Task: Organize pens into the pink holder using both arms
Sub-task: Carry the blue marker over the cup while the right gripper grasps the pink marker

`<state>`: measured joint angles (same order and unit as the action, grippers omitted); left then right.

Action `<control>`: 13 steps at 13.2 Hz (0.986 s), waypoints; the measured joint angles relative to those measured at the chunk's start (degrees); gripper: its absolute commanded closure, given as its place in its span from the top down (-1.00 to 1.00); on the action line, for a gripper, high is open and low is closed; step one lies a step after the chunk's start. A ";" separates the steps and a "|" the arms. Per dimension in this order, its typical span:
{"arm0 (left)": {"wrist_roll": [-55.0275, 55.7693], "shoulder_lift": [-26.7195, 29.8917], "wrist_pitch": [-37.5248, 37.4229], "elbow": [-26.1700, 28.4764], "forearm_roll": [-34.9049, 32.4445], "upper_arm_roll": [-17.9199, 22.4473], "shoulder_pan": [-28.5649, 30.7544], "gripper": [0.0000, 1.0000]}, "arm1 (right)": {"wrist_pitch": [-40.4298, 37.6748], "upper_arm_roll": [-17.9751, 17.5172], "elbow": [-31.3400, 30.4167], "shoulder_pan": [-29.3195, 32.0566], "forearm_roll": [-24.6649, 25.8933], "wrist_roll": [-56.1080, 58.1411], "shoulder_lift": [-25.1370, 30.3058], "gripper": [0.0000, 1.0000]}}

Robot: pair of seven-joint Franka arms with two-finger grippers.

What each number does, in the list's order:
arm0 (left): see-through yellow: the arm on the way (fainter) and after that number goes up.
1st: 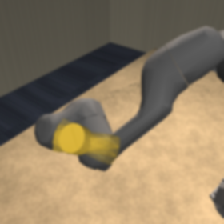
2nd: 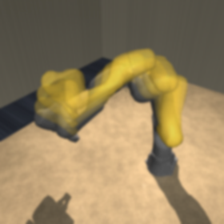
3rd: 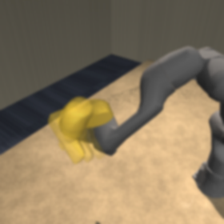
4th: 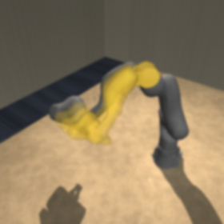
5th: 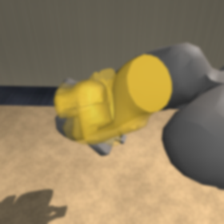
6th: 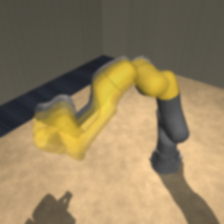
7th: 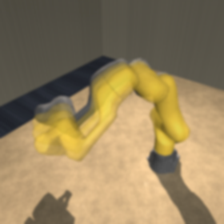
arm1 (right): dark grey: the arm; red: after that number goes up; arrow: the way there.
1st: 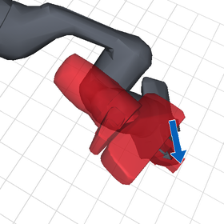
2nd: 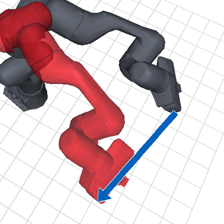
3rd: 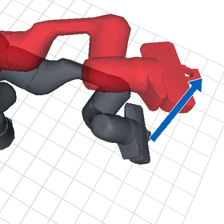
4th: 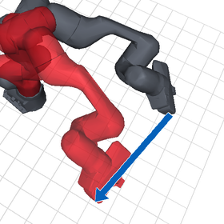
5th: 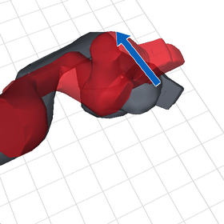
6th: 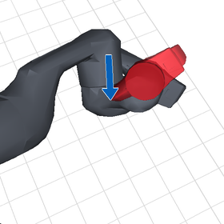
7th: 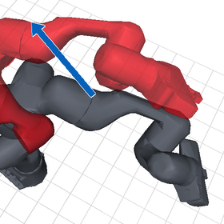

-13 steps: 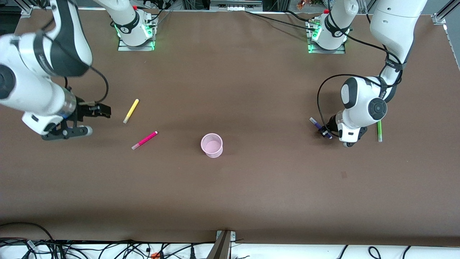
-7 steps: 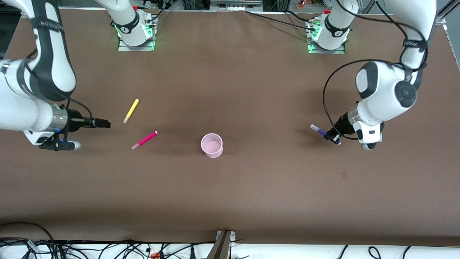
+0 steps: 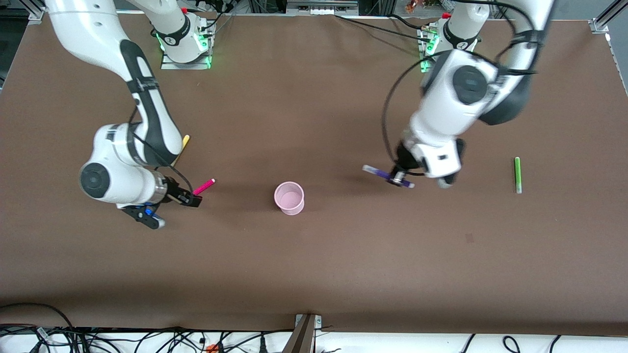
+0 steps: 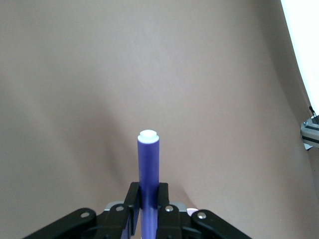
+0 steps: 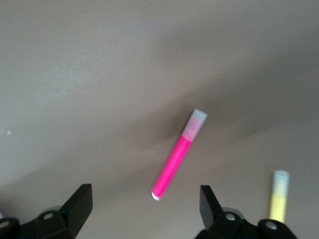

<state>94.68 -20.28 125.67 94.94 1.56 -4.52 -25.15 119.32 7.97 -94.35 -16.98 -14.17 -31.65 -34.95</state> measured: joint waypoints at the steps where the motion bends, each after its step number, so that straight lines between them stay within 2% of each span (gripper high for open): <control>1: 4.46 -2.56 0.05 -2.70 -2.63 0.01 -2.29 -1.00 | 0.96 0.07 -0.03 0.02 -0.03 -0.32 -1.28 0.71; 3: 12.45 -8.24 0.10 -8.06 -9.02 0.17 -6.45 -1.00 | 1.73 0.32 -0.64 0.26 -1.04 -0.57 -2.98 0.62; 7: 23.29 -18.50 0.15 -16.72 -22.26 0.60 -13.87 -1.00 | 2.07 0.35 -3.99 0.34 -4.99 -0.61 -3.01 0.49; 9: 25.58 -21.09 0.15 -19.07 -28.04 0.85 -16.40 -1.00 | 2.13 0.35 -5.73 0.33 -5.74 -0.62 -2.43 0.42; 13: 25.81 -22.68 0.06 -20.70 -34.27 1.66 -19.15 -1.00 | 2.60 0.30 -7.74 0.24 -7.63 -0.65 -1.86 0.11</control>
<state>120.49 -42.95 125.72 74.23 -32.72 -2.86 -44.30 121.92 8.28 -102.09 -16.74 -21.79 -32.30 -36.81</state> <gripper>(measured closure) 0.819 0.370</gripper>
